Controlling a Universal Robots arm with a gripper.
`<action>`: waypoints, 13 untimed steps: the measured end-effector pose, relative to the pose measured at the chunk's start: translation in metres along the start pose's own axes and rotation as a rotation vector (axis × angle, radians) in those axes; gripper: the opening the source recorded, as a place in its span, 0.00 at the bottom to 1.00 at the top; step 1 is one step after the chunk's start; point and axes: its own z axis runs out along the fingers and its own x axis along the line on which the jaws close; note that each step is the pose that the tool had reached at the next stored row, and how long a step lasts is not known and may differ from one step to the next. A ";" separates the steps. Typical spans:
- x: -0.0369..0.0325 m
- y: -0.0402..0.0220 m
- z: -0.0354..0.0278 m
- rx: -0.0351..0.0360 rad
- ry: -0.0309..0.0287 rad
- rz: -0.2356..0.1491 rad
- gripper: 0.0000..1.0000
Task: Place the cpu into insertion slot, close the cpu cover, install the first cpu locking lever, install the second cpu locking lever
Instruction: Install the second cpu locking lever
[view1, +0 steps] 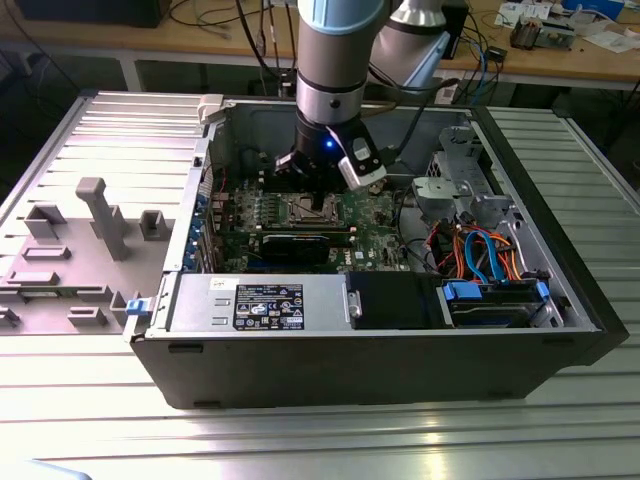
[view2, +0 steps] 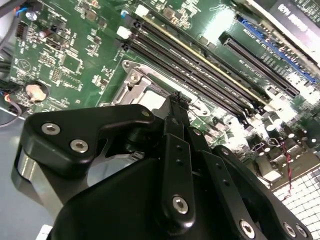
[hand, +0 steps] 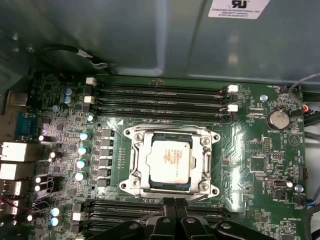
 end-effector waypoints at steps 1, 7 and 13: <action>0.0012 -0.0002 0.0005 0.0000 0.0004 -0.003 0.11; 0.0083 -0.0058 0.0040 -0.0003 0.0016 -0.014 0.11; 0.0116 -0.0101 0.0107 -0.0052 0.0022 -0.022 0.11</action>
